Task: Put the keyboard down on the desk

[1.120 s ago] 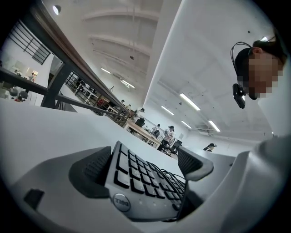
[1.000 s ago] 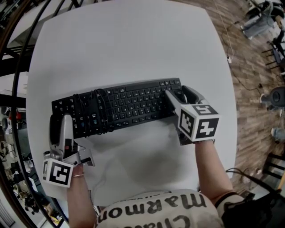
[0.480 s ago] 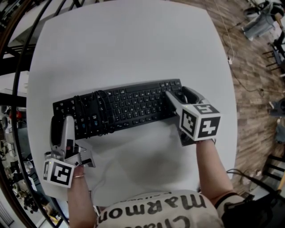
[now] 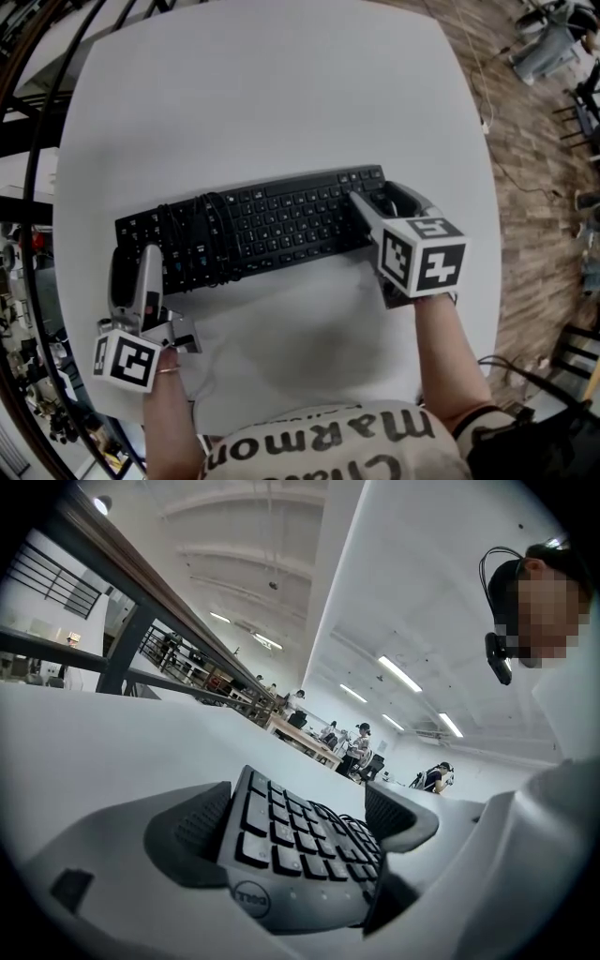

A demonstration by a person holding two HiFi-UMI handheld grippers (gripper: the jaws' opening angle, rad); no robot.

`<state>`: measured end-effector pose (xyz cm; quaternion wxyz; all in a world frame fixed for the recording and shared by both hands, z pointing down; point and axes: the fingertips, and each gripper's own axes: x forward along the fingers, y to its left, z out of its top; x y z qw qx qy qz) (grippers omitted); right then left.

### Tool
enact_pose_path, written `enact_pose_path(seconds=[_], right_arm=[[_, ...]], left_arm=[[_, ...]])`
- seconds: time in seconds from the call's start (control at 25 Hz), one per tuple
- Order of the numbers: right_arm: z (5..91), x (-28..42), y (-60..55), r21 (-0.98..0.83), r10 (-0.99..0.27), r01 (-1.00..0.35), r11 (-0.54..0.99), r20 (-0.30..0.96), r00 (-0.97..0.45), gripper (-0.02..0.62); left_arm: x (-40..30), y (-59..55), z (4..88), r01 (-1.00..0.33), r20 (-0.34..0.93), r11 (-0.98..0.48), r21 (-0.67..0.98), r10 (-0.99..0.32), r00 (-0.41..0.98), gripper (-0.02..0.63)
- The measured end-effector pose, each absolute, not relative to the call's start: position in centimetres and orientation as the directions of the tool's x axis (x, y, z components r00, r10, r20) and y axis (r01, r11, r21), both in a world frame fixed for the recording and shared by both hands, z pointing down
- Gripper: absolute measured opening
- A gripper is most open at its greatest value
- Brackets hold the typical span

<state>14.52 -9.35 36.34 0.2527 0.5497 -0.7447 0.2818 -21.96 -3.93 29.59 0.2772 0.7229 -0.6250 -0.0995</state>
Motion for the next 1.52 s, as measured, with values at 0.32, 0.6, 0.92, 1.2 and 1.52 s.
enact_pose_path(seconds=[0.32,0.6,0.92,1.2,1.52], right_arm=[[35.9,14.5,-9.2,-0.109,-0.689,-0.966,0.236,0.682,-0.245,0.277],[35.3,14.0,-9.2,0.002,-0.717,-0.963,0.270,0.668,-0.199,0.250],[35.0,12.9,-9.1,0.066,-0.715,-0.943,0.326,0.670,-0.201,0.180],[34.8,11.9,-9.2,0.124,-0.709,-0.918,0.376,0.677,-0.199,0.112],[34.9,11.9,-9.1,0.111,-0.710,-0.920,0.376,0.672,-0.209,0.112]], left_arm=[[-22.1,-4.0,30.1,-0.846,0.224,-0.050,0.530,-0.954,0.197,0.448],[-21.8,-4.2,30.5,-0.894,0.291,-0.030,0.447,-0.940,0.177,0.440],[-22.1,-4.1,30.9,-0.898,0.329,-0.002,0.440,-0.930,0.164,0.403],[-22.2,-4.2,31.2,-0.897,0.358,0.018,0.442,-0.920,0.158,0.403],[-22.2,-4.3,31.9,-0.925,0.411,0.048,0.377,-0.904,0.120,0.396]])
